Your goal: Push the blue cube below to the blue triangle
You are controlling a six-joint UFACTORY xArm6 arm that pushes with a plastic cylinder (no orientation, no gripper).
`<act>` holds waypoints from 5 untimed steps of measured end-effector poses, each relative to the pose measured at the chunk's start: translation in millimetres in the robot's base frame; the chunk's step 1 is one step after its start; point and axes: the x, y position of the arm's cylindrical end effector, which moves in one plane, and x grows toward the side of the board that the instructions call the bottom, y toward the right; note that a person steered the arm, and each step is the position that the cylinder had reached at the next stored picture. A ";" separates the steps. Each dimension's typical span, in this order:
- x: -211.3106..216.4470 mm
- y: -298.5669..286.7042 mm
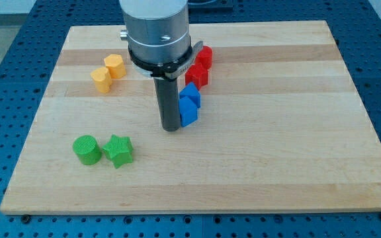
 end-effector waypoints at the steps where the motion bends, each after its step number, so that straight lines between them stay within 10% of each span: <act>1: 1.3 -0.5; 5: 4.7 3.8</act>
